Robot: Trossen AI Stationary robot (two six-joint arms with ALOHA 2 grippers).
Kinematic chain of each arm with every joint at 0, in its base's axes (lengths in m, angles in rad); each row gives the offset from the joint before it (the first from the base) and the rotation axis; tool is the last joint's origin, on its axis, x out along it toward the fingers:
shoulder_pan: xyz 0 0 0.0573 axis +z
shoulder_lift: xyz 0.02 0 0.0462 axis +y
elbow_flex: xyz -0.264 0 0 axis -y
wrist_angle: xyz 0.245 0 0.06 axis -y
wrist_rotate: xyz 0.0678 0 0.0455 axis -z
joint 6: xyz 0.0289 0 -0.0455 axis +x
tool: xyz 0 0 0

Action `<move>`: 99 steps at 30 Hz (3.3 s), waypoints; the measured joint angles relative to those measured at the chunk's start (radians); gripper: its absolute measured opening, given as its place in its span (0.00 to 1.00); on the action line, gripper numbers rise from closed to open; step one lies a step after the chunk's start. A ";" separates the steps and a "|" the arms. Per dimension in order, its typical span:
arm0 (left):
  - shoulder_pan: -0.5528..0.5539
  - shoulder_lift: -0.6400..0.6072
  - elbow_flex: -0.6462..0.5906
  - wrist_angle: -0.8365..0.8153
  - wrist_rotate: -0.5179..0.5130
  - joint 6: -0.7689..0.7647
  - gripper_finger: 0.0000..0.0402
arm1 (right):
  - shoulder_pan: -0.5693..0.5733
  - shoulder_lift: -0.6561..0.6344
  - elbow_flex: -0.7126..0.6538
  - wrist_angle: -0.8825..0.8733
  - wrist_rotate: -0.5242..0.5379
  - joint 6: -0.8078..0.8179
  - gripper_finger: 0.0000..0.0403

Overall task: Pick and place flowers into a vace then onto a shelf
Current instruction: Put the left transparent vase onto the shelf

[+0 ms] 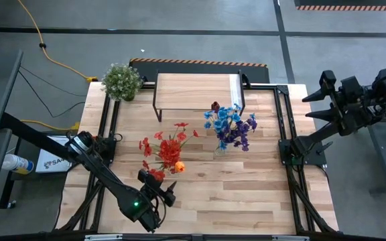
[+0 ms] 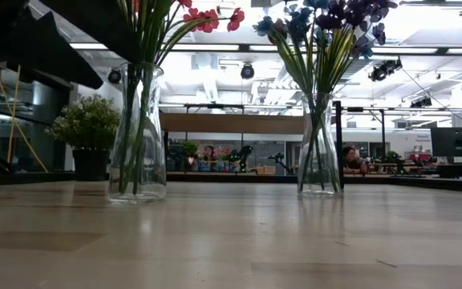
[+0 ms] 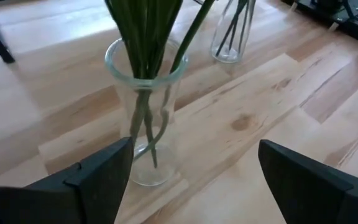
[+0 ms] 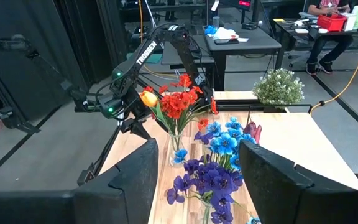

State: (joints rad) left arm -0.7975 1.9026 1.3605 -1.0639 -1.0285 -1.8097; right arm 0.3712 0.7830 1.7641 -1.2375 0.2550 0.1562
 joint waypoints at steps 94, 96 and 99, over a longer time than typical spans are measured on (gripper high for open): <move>0.208 0.062 -0.166 0.227 -0.192 0.112 0.50 | 0.000 0.003 0.000 0.038 0.000 -0.059 0.52; 0.208 0.062 -0.166 0.227 -0.191 0.112 0.50 | 0.000 0.003 0.000 0.038 0.000 -0.066 0.52; 0.208 0.061 -0.166 0.226 -0.189 0.111 0.50 | 0.000 0.003 0.000 0.038 0.000 -0.068 0.53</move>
State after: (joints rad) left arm -0.5896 1.9639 1.1942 -0.8375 -1.2175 -1.6985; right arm 0.3712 0.7860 1.7645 -1.1999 0.2550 0.0887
